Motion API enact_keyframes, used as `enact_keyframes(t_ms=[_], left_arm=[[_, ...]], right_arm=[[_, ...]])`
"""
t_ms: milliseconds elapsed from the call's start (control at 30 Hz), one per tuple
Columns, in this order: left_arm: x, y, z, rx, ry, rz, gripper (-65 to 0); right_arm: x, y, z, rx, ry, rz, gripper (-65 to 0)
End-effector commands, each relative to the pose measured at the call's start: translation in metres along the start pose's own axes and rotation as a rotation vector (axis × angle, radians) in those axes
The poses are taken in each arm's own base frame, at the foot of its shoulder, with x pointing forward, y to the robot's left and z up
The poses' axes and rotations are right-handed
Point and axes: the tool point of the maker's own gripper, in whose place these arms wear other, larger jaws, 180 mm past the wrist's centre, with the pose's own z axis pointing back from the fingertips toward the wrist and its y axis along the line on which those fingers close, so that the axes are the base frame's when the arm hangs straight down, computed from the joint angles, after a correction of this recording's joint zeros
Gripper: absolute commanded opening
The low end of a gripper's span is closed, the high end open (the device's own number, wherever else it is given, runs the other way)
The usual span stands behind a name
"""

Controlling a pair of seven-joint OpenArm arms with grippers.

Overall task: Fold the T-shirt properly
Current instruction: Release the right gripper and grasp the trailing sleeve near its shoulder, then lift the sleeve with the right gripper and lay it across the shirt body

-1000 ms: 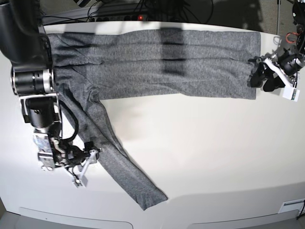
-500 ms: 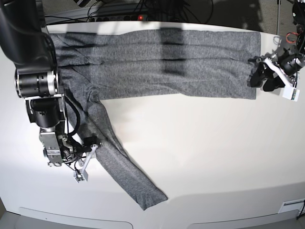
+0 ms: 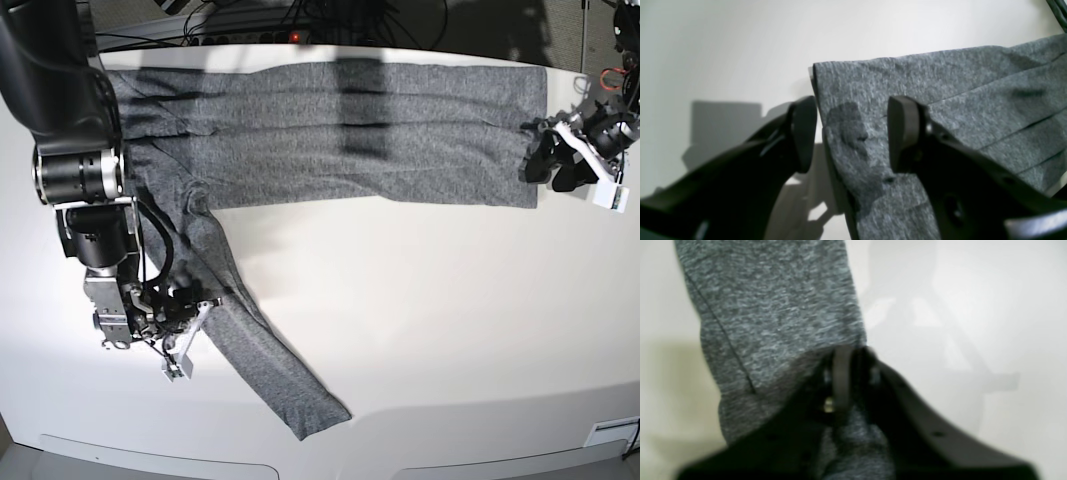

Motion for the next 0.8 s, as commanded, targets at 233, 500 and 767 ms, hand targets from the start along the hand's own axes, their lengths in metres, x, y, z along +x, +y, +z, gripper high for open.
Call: enact_keyframes(t_ms=[233,500,767], left_arm=[[0.017,0.001,0.004,-0.007,-0.049,-0.022,-31.9],[0.017,0.001,0.004,-0.007,-0.049,-0.022,-31.9],[0.019,0.005,0.004,0.016,-0.057,-0.008,-31.9]], right_arm=[[0.044,-0.01,0.016,-0.015,-0.106,0.003,-65.0],[0.05,0.039,0.028,0.206,-0.025,0.08,-65.0],[0.039,0.065,0.037,0.322,0.073,0.031,-65.0]])
